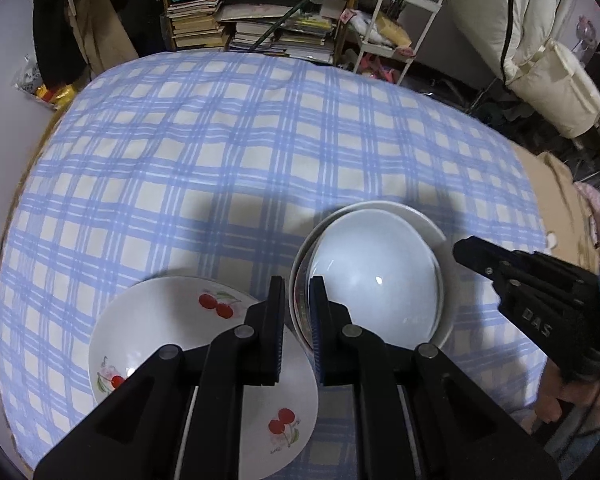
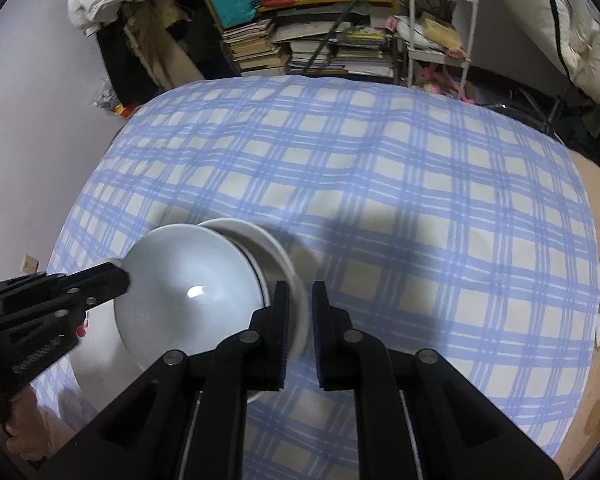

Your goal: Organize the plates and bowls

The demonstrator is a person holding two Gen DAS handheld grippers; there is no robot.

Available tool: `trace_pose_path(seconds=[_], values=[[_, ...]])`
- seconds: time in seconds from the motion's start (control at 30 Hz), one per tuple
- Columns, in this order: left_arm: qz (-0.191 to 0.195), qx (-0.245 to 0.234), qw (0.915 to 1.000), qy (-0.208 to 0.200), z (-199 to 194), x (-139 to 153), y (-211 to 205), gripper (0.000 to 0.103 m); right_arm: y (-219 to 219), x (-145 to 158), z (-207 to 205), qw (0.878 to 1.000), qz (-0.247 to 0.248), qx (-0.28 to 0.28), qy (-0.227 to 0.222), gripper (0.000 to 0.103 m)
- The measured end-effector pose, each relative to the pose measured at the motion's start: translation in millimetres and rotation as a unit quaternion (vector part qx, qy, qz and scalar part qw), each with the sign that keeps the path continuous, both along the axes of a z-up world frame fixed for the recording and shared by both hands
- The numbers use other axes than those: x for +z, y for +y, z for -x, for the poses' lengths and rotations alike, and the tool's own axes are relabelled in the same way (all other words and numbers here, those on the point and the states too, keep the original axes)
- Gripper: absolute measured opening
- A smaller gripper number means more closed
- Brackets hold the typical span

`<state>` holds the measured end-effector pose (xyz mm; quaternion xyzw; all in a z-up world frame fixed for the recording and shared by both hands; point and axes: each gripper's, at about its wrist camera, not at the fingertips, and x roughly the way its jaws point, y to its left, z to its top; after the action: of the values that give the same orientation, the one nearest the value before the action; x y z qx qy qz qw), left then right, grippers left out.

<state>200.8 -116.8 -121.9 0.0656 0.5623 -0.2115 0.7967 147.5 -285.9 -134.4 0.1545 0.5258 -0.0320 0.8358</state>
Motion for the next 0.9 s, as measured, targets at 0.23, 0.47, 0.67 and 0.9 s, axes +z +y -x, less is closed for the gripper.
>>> trace_pose_path(seconds=[0.23, 0.47, 0.67, 0.9], values=[[0.001, 0.021, 0.9998, 0.007, -9.9, 0.6, 16.3, 0.016, -5.5, -3.8, 0.0, 1.000, 0.004, -0.007, 0.014, 0.041], [0.002, 0.028, 0.9993, 0.024, -16.9, -6.5, 24.1, 0.016, -9.5, -14.1, -1.3, 0.999, 0.016, -0.018, 0.045, 0.054], [-0.011, 0.023, 0.9986, 0.045, -17.5, -22.8, 19.0, 0.016, -11.4, -21.4, -2.9, 0.998, 0.009, -0.012, 0.063, 0.064], [-0.027, 0.017, 0.9976, 0.061, -21.4, -37.4, 11.2, 0.016, -11.8, -30.1, -5.3, 0.996, 0.005, -0.007, 0.088, 0.064]])
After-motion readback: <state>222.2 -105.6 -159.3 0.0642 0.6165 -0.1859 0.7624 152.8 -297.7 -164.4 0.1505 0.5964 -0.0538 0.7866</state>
